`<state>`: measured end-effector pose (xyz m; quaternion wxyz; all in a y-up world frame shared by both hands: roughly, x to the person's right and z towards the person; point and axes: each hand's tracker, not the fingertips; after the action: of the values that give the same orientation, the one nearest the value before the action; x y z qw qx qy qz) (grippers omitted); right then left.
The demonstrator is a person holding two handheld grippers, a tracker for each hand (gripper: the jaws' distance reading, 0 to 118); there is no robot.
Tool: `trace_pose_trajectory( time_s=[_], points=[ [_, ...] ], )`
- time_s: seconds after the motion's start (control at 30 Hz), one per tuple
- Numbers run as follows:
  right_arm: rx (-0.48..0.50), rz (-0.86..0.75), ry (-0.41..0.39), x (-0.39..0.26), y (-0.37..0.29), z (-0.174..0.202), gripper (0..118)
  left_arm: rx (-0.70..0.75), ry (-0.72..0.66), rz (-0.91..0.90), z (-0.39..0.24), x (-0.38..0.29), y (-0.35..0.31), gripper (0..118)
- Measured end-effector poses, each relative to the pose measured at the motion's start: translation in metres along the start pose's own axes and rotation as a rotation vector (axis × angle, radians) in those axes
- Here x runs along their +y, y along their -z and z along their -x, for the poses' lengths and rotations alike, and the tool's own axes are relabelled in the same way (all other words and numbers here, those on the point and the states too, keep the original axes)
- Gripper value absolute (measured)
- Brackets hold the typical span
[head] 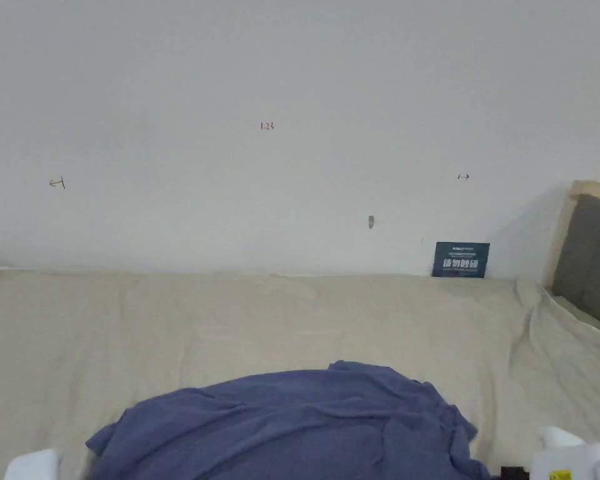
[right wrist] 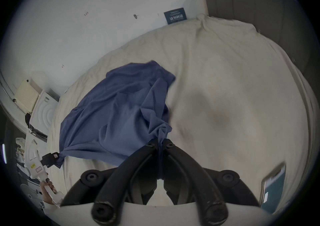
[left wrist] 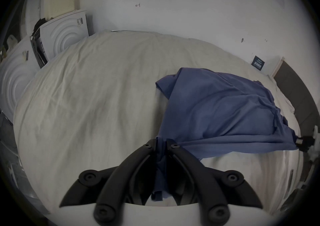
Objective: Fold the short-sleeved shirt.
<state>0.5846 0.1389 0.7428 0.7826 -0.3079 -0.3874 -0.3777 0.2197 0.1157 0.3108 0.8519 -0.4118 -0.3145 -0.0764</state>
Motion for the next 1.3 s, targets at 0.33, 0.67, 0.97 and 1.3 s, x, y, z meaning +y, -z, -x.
trace_pose_trajectory(
  time_s=[0.33,0.67,0.97,1.3],
  points=[
    [0.006,-0.03,-0.025,-0.105,-0.092,-0.039,4,0.025,0.078,-0.028,0.028,-0.093,-0.095,11],
    [-0.015,0.01,-0.108,-0.212,-0.137,-0.058,4,0.07,0.134,-0.002,0.056,-0.193,-0.151,11],
    [-0.047,0.029,-0.103,-0.25,-0.155,-0.067,4,0.069,0.143,-0.009,0.058,-0.224,-0.175,11],
    [-0.096,0.007,-0.146,-0.254,-0.157,-0.061,84,0.09,0.141,-0.007,0.062,-0.236,-0.172,84]
  ],
)
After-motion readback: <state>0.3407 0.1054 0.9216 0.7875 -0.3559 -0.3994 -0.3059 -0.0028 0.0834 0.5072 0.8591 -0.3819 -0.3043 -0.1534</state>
